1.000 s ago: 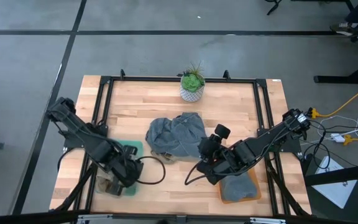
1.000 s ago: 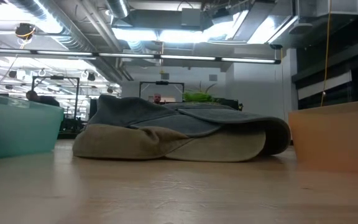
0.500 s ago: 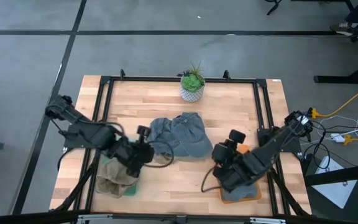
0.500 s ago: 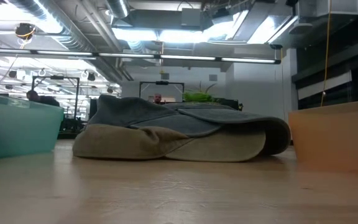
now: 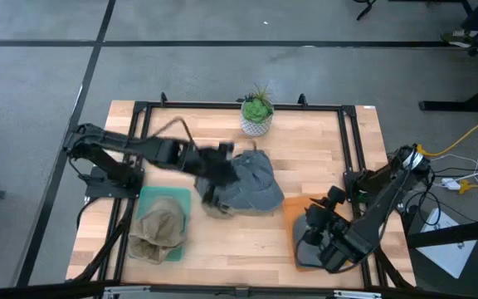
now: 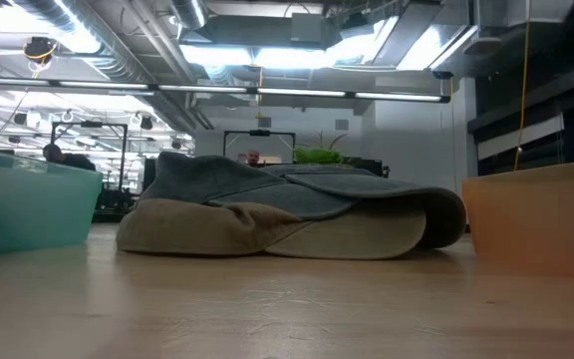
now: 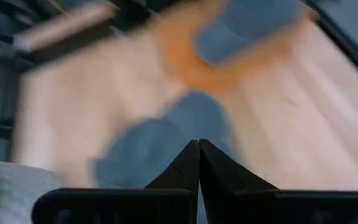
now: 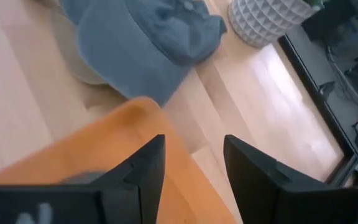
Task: Pick & Place hat
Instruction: Put the blue cap into the orange bin
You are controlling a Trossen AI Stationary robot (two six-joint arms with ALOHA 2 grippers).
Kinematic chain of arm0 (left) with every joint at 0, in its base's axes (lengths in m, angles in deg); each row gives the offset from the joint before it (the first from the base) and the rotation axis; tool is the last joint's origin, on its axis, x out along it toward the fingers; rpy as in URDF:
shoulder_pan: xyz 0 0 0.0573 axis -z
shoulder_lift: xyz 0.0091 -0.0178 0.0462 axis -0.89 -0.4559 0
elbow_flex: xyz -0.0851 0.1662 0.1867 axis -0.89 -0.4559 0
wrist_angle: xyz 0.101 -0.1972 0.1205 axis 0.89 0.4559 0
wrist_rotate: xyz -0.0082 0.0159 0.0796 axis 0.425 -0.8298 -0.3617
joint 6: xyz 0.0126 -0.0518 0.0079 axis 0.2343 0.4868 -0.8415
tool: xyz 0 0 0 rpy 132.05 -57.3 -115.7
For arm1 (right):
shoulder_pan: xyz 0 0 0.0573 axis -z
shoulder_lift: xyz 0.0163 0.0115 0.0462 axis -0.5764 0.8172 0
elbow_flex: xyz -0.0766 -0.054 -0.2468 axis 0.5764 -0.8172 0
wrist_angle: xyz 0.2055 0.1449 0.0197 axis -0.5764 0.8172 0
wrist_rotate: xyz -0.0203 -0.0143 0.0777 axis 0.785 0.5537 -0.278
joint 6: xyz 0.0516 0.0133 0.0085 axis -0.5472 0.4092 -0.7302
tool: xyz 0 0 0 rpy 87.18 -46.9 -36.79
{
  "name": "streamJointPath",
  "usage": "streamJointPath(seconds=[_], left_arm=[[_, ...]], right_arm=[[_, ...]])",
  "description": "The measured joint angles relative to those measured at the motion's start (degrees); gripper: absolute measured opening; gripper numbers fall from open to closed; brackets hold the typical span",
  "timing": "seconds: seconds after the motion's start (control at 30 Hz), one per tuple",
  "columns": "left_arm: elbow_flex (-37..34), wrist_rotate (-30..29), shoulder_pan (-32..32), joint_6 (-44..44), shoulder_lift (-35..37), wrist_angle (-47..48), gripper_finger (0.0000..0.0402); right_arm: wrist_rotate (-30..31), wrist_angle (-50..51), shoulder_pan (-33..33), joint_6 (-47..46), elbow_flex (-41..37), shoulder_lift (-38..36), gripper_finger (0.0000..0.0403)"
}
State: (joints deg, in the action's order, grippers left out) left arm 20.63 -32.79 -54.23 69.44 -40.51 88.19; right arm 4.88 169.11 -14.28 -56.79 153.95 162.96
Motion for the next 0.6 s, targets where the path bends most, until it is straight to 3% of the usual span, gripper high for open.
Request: streamJointPath(seconds=[0.17,0.4,0.6], left_arm=[[3.7,-0.1,-9.2,-1.4,0.2,-7.4,0.0007],[11.5,-0.1,-17.5,-1.1,0.2,-13.6,0.0002],[14.7,-0.1,-20.0,4.5,0.1,-13.3,0.001]], right_arm=[[6.2,-0.2,0.8,-0.9,-5.2,-6.1,0.0163],[13.4,-0.7,9.1,4.6,-10.0,-15.4,0.0163],[11.8,-5.3,18.7,5.6,-8.1,-20.7,0.0163]])
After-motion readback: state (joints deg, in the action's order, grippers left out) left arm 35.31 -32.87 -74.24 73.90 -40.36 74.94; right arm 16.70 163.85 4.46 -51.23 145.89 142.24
